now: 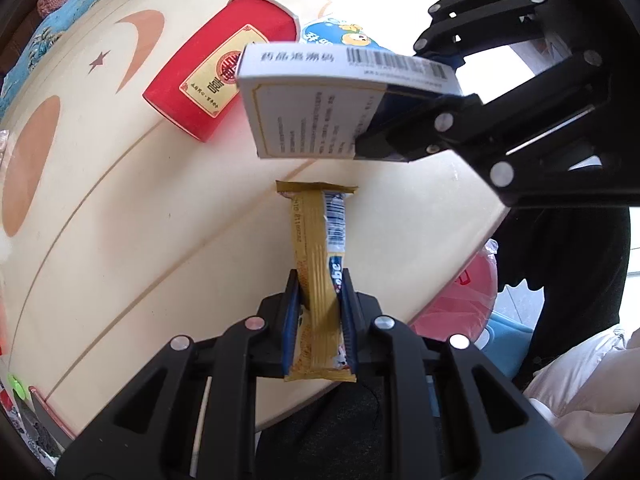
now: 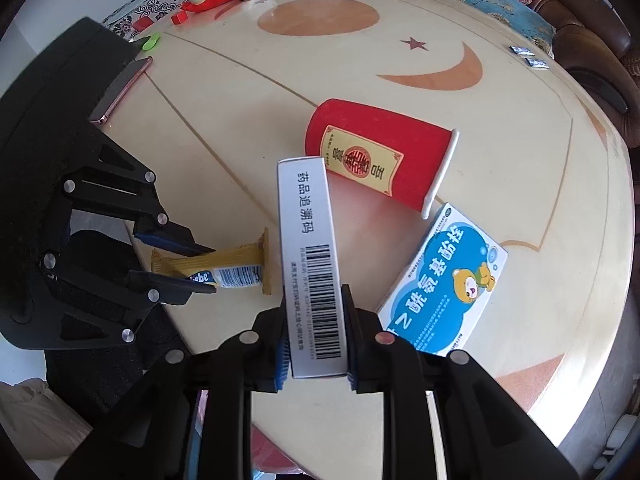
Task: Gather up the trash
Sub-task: 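Carry the snack bar with the left tool while the right tool carries the barcode box over the bin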
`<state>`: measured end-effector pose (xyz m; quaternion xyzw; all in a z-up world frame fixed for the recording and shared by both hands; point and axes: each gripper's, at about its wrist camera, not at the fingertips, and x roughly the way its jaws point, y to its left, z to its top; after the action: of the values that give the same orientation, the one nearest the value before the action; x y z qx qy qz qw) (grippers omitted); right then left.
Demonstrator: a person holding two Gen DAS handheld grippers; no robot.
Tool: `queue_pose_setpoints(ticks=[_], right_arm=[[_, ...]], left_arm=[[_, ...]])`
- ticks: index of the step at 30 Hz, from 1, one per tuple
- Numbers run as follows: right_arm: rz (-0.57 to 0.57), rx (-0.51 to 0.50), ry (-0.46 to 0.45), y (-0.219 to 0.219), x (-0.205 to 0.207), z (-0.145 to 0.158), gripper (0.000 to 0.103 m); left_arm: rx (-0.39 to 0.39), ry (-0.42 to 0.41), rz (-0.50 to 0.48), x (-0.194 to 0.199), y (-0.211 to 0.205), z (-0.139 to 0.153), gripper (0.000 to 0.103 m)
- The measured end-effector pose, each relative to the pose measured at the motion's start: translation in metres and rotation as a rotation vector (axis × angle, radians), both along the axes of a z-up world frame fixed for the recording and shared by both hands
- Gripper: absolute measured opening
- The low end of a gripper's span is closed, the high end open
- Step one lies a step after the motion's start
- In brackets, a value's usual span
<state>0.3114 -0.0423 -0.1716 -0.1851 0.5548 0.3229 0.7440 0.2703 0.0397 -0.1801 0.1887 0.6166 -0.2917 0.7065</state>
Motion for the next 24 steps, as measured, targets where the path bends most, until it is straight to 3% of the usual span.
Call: queue_pose_setpoints(ticks=[8,24], right_arm=[[-0.094,0.013,-0.021,-0.031,-0.003,0.012,0.021],[-0.191,0.048,-0.092,-0.07,-0.038,0.052,0.021]], left_arm=[[-0.033,-0.009,0.058,0.004,0.011,0.012,0.02],[-0.088,-0.075,0.073,-0.026,0.007,0.049,0.02]])
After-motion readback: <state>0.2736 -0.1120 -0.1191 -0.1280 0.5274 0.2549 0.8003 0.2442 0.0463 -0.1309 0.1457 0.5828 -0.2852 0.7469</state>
